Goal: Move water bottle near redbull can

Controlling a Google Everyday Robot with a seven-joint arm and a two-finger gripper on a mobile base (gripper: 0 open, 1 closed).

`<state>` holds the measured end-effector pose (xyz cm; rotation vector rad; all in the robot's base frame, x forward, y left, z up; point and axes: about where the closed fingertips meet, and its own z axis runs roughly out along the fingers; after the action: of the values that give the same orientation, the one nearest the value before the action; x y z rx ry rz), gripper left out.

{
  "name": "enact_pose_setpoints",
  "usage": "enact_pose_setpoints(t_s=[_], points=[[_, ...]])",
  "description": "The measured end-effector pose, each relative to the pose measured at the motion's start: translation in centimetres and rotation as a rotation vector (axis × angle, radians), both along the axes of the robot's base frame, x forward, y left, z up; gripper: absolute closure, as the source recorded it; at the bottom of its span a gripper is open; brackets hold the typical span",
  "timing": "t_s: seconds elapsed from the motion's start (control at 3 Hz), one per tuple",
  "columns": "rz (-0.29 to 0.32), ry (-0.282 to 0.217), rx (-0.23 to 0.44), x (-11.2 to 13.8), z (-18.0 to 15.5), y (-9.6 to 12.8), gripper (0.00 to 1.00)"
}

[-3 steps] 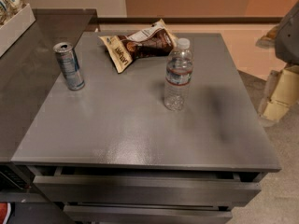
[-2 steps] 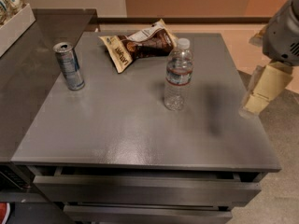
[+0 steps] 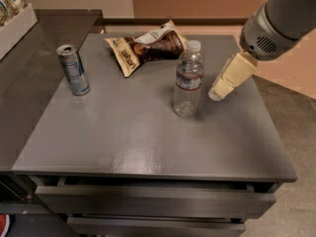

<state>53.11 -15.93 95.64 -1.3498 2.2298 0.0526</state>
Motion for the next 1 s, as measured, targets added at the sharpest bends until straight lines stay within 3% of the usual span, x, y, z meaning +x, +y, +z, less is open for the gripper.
enact_pose_setpoints(t_s=[0.33,1.0], points=[[-0.010,-0.009,0.082,1.8,-0.3,1.5,0.00],[0.058,0.007,0.245,2.3,0.0,4.6,0.00]])
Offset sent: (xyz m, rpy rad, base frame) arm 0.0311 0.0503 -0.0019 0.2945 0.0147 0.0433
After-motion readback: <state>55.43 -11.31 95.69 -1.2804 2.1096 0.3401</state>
